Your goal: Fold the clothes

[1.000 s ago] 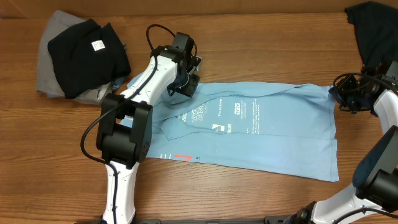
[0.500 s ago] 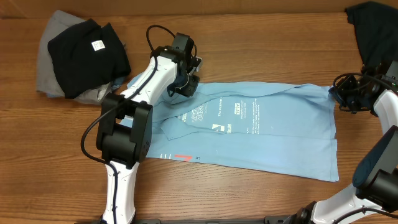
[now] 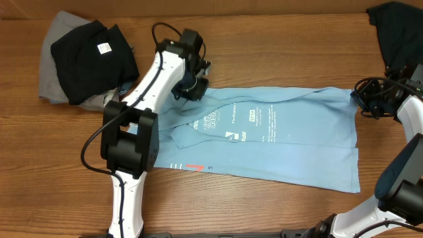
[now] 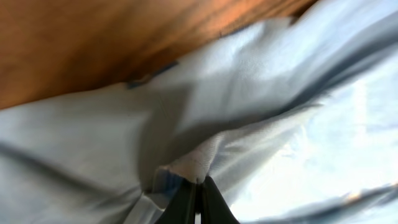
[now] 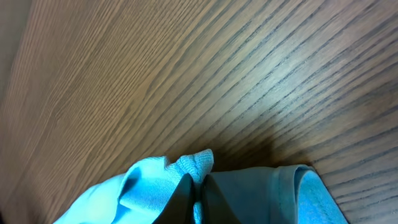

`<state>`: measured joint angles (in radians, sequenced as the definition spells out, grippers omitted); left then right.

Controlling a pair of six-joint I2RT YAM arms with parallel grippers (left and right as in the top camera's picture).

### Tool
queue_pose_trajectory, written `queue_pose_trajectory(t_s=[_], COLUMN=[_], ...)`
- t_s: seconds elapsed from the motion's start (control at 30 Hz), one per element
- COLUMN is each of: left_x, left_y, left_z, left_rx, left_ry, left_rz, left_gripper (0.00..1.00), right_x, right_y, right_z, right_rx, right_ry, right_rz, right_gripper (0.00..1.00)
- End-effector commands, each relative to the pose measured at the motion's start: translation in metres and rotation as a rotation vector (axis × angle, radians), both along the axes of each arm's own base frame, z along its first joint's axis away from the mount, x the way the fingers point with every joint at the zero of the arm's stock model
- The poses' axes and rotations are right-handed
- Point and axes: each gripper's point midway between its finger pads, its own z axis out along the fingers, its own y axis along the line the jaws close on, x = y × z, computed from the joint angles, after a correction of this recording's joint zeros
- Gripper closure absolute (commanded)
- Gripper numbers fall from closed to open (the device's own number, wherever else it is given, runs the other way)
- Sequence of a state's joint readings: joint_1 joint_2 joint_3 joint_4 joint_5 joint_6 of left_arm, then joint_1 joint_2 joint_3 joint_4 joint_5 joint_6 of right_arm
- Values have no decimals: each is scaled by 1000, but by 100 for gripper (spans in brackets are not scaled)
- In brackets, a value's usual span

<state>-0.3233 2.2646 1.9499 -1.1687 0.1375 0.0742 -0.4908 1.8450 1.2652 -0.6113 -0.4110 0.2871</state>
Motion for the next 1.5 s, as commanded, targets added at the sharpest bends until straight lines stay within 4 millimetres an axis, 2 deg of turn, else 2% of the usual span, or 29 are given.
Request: queue_pose_trajectory(t_s=[0.0,0.13,0.27,0.43,0.57,0.73,0.87,1.0,1.07,1.17,1.3,1.47], left_x=[15,11,2,-3,-10,-26,-36,-47,-51,-57,-71,-96], left_y=[5,16,22,27,29,30,27,30,31,29,23,27], left_z=[57,83,100,115,125,128,134,143,148,157,153,126], left_rx=[-1,45,68,85,91,85,57,61,56,50,69,121], left_ry=[-108,-120,-107,-105,-92,-42,-16,1,-5,-21,3,116], left_rz=[16,28,29,38,46,40,44,60,64,56,29,8], left_gripper=[96,96,96,96,96,96,96,96,96,96,96,96], right_x=[8,3,1,16,17,4,-6,-25,-34,-49,-68,-83], right_y=[-8,-7,-9,-16,-11,-6,-6,-19,-21,-17,-13,-5], right_z=[20,18,15,25,30,35,57,83,88,81,67,59], right_rx=[-34,-34,-46,-141,-113,-85,-106,-196,-219,-195,-182,-147], right_ry=[-52,-29,-13,-107,-121,-83,-84,-59,-35,33,125,196], right_rz=[8,17,9,100,111,98,60,-43,-63,-88,-92,-84], right_gripper=[96,96,96,95,96,96,96,96,96,96,96,96])
